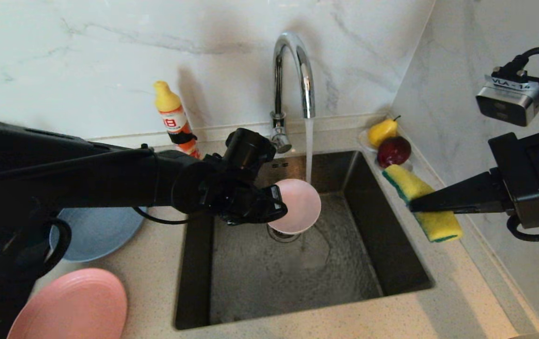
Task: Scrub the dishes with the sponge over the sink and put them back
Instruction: Wash the bowl
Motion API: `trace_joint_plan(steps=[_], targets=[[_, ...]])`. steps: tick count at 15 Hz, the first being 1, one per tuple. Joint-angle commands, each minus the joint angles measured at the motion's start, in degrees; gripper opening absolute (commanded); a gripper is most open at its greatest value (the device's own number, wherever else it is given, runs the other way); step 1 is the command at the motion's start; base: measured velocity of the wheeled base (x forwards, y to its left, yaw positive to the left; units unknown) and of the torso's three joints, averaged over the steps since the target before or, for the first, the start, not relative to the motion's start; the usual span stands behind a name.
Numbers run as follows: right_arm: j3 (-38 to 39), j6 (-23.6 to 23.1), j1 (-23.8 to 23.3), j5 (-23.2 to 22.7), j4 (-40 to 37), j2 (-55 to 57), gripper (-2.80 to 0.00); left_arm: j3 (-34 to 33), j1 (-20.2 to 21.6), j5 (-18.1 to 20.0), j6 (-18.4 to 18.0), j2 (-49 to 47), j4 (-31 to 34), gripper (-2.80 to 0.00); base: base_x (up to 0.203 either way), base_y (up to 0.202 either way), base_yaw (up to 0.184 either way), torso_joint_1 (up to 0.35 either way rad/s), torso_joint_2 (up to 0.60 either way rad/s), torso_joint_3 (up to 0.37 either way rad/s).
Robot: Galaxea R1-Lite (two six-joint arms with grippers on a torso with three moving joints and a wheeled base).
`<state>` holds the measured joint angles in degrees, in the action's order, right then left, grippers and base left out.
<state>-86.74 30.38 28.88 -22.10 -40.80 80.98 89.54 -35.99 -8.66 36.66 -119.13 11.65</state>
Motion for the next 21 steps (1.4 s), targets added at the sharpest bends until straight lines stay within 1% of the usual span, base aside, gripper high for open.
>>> trace_joint_plan(steps=[1,4,7,11,21], targets=[[0.0,0.1,0.0,-0.1,-0.4,-0.4,-2.8,3.0,-0.9,-0.9,0.5,-3.2,0.0,-2.8,0.0,0.0,0.0,0.0,0.0,0.0],[0.0,-0.7,0.0,-0.1,-0.5,-0.1,-2.8,5.5,-1.2,-2.3,0.9,-5.5,0.0,-2.8,0.0,0.0,0.0,0.0,0.0,0.0],[-0.1,-0.7,0.0,-0.1,-0.2,0.1,-2.8,8.9,-1.2,-4.4,2.8,-8.0,0.0,-2.8,0.0,0.0,0.0,0.0,0.0,0.0],[0.2,-0.7,0.0,-0.1,-0.2,0.2,-2.8,13.5,-1.2,-4.5,3.2,-9.4,0.9,-2.8,0.0,0.0,0.0,0.0,0.0,0.0],[0.8,-1.0,0.0,-0.1,-0.2,-0.5,-2.8,13.9,-1.1,-4.6,3.2,-9.8,0.9,-2.8,0.0,0.0,0.0,0.0,0.0,0.0]])
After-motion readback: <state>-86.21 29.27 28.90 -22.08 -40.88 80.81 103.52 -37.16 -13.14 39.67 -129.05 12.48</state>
